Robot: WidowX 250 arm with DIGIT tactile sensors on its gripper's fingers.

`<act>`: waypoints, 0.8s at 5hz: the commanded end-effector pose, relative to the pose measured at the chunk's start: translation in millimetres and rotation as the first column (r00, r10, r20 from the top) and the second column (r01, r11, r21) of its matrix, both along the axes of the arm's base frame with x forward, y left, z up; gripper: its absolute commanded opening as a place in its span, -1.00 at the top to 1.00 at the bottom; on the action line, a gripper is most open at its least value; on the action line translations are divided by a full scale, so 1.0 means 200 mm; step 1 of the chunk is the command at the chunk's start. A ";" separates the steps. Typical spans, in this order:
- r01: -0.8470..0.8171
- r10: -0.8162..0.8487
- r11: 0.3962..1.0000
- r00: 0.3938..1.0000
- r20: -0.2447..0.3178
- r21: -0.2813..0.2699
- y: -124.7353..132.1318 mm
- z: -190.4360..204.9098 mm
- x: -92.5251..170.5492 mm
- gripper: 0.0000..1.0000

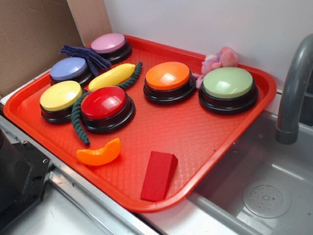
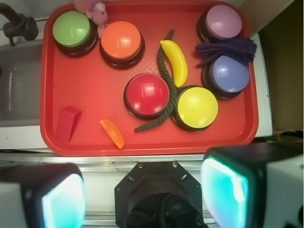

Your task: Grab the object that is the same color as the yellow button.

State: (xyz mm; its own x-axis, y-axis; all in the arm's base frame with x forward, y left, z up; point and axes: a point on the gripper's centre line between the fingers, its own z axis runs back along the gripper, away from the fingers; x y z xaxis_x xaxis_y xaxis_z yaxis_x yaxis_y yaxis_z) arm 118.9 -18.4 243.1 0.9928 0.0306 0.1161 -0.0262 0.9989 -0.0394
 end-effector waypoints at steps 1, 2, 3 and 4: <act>0.000 0.000 1.000 1.000 0.000 0.000 0.00 0.00 0.00 -1.00; -0.047 0.047 0.999 0.999 0.013 0.016 0.02 -0.04 0.12 -1.00; -0.066 0.066 0.998 0.997 0.026 0.004 0.06 -0.10 0.24 -1.00; -0.135 0.136 0.991 0.988 0.075 -0.023 0.15 -0.20 0.39 -1.00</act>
